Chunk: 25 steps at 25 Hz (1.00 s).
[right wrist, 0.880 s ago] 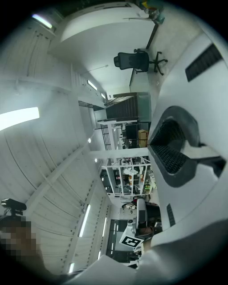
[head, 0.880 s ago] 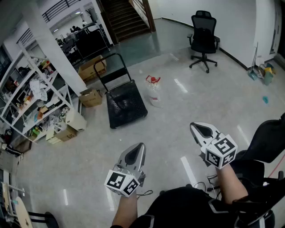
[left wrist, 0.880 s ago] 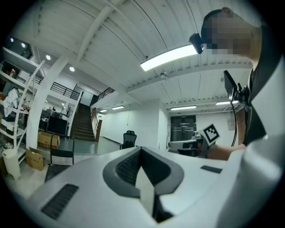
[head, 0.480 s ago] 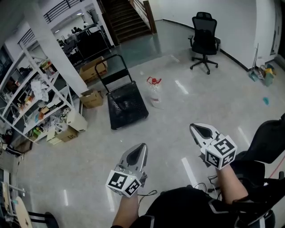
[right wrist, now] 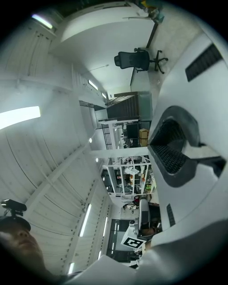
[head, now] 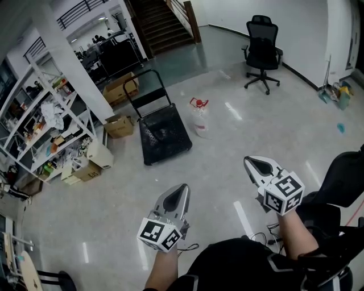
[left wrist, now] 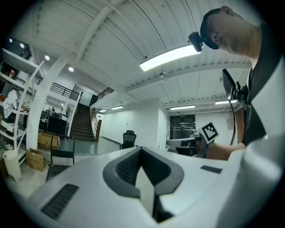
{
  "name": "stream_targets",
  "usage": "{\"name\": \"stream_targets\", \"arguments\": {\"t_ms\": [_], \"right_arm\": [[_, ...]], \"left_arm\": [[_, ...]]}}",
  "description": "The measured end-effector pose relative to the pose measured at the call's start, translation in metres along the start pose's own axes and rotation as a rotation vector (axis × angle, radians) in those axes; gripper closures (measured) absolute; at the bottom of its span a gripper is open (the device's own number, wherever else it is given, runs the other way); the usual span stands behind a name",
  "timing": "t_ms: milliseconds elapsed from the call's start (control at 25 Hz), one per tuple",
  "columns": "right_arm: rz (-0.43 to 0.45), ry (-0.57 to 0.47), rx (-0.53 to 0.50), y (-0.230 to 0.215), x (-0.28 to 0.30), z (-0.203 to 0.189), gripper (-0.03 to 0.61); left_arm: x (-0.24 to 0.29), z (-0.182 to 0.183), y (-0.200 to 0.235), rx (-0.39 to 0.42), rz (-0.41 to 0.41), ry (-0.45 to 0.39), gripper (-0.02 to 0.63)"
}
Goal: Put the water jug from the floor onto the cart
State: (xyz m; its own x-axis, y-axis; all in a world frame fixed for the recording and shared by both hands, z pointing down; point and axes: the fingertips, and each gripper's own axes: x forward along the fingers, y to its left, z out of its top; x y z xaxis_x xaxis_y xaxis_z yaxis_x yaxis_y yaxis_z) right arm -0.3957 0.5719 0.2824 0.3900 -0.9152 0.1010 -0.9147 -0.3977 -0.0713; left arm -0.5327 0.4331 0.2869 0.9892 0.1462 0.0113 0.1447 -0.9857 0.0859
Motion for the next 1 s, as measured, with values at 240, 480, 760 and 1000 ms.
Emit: {"name": "stream_targets", "arguments": {"t_ms": [240, 480, 760, 1000], "right_arm": [[-0.016, -0.013, -0.003, 0.017, 0.014, 0.002, 0.577], [-0.037, 0.019, -0.011, 0.043, 0.032, -0.011, 0.577], [-0.045, 0.051, -0.002, 0.053, 0.055, -0.026, 0.577], [-0.030, 0.021, 0.009, 0.017, 0.094, -0.012, 0.577]], "left_arm": [[-0.014, -0.004, 0.019, -0.014, -0.004, -0.006, 0.617], [-0.034, -0.011, 0.050, -0.039, 0.011, -0.026, 0.617], [-0.027, -0.020, 0.080, -0.055, -0.019, -0.018, 0.617], [0.017, -0.017, 0.110, -0.060, 0.008, 0.000, 0.617]]}}
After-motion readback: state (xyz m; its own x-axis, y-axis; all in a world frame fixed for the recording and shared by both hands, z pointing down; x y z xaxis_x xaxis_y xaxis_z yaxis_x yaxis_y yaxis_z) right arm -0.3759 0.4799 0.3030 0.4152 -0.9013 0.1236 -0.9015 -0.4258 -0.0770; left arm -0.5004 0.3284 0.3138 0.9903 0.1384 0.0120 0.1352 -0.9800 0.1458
